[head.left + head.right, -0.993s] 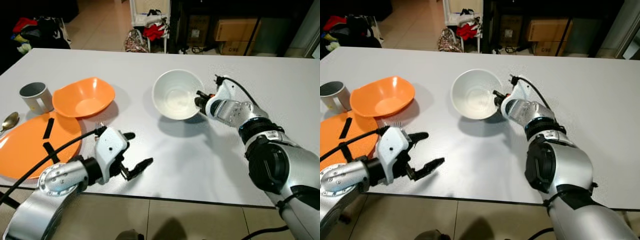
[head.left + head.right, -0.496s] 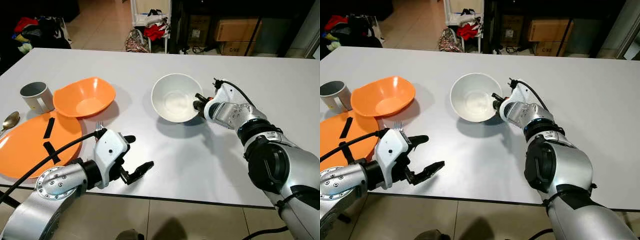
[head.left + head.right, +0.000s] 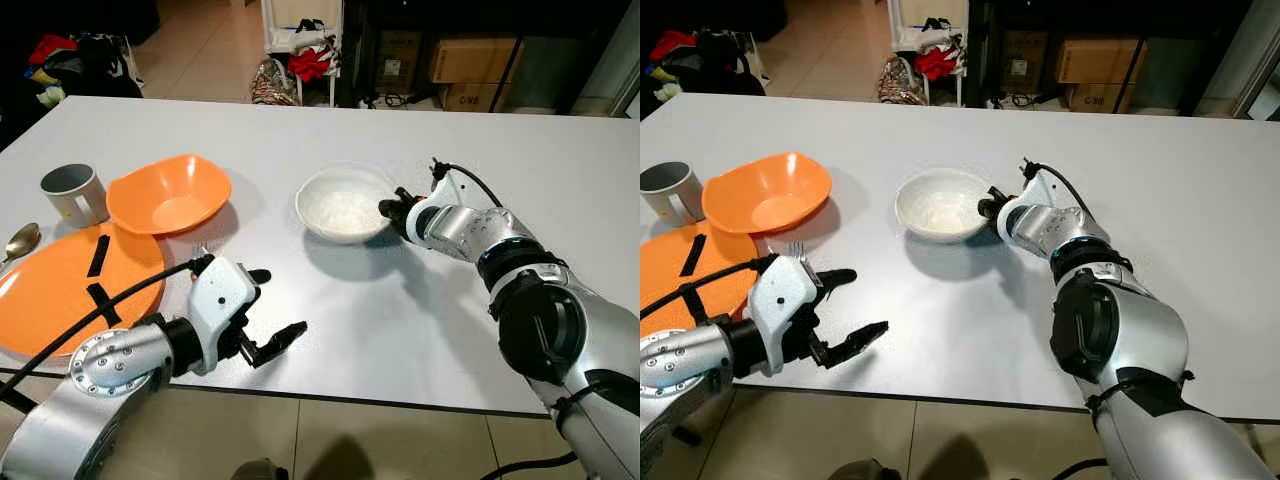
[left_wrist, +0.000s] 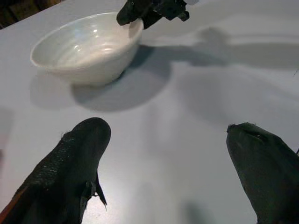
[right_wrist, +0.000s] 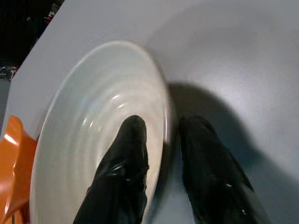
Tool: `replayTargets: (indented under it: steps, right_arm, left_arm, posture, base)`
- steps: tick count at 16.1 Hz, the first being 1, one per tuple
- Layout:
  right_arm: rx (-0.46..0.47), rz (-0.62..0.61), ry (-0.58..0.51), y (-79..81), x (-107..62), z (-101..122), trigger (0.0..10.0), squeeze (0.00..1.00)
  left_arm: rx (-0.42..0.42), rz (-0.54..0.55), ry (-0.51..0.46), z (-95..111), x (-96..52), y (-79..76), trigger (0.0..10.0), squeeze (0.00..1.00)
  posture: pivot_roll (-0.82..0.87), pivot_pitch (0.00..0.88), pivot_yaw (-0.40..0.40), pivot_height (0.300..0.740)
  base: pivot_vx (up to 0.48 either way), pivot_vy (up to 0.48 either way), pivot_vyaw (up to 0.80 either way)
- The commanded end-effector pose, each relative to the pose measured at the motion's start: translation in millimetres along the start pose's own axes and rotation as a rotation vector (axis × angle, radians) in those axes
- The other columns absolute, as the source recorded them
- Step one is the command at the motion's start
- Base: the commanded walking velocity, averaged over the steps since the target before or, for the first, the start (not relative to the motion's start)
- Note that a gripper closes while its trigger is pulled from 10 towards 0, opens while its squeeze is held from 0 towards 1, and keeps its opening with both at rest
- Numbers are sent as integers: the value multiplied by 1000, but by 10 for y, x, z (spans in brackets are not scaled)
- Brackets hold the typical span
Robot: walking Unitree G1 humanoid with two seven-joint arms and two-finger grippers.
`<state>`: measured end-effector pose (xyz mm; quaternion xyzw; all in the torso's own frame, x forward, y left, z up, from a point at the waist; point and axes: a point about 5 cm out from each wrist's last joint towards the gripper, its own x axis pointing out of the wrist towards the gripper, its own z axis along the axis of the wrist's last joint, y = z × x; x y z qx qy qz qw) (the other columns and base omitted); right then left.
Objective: Setting the table
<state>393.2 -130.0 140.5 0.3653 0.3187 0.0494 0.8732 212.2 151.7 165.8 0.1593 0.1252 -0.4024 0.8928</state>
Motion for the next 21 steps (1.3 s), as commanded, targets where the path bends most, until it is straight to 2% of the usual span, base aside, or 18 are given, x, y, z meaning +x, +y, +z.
replayTargets:
  steps: [1, 4, 6, 9, 10, 11, 12, 13, 14, 15, 16, 17, 18, 19, 21]
  right_arm:
    - [15, 15, -5, 54, -24, 66, 10000, 1000]
    - [44, 31, -12, 20, -66, 140, 10000, 1000]
    - [28, 106, 11, -27, -153, 244, 10000, 1000]
    - [9, 250, 12, -13, -354, 452, 10000, 1000]
    - [-47, 310, -16, -7, -476, 488, 10000, 976]
    - [-192, 321, -87, -29, -639, 458, 10000, 227]
    - [-274, 312, -121, -34, -704, 421, 10000, 227]
    - [-651, 166, -255, -137, -873, 250, 10000, 0]
    - [-767, 150, -305, -158, -934, 167, 10000, 0]
    - [-930, 152, -361, -199, -1070, -62, 10000, 0]
    - [-959, 170, -365, -210, -1181, -232, 10000, 0]
    - [-932, 173, -394, -189, -1313, -359, 10000, 0]
    - [-876, 168, -410, -204, -1366, -422, 10000, 0]
    - [-827, 107, -482, -266, -1501, -556, 10000, 0]
    - [-858, 81, -520, -288, -1593, -678, 10000, 0]
  left_arm:
    - [7, 11, 0, 10, -8, 48, 10000, 0]
    - [-9, 17, -13, 4, 13, 55, 10000, 0]
    - [-47, 12, -59, 26, 68, 41, 10000, 0]
    - [-98, 63, -107, 53, 167, 111, 10000, 0]
    - [-116, 71, -111, 55, 204, 116, 10000, 0]
    - [-138, 106, -135, 74, 239, 139, 10000, 0]
    - [-148, 126, -146, 82, 252, 153, 10000, 0]
    - [-162, 235, -160, 75, 275, 230, 10000, 0]
    - [-165, 273, -157, 64, 278, 248, 10000, 0]
    - [-171, 366, -161, 53, 269, 270, 10000, 0]
    - [-185, 439, -171, 56, 249, 276, 10000, 0]
    - [-206, 482, -188, 50, 220, 257, 10000, 0]
    - [-210, 511, -185, 31, 200, 251, 10000, 0]
    - [-224, 563, -178, 3, 173, 252, 10000, 0]
    - [-226, 573, -202, 46, 174, 266, 10000, 0]
  posture:
    - [160, 0, 39, 740]
    - [119, 0, 72, 740]
    - [84, 0, 84, 740]
    - [47, 0, 97, 740]
    - [39, 0, 96, 740]
    - [35, 0, 90, 740]
    - [35, 0, 88, 740]
    - [32, 0, 78, 740]
    - [33, 0, 72, 740]
    - [34, 0, 59, 740]
    - [28, 0, 55, 740]
    - [30, 0, 47, 740]
    - [32, 0, 43, 740]
    - [30, 0, 50, 740]
    - [22, 0, 48, 740]
  base:
    - [0, 0, 0]
    - [0, 0, 0]
    - [0, 0, 0]
    - [0, 0, 0]
    - [0, 0, 0]
    - [0, 0, 0]
    - [0, 0, 0]
    - [0, 0, 0]
    - [0, 0, 0]
    - [0, 0, 0]
    - [0, 0, 0]
    - [0, 0, 0]
    - [0, 0, 0]
    - [0, 0, 800]
    - [0, 0, 800]
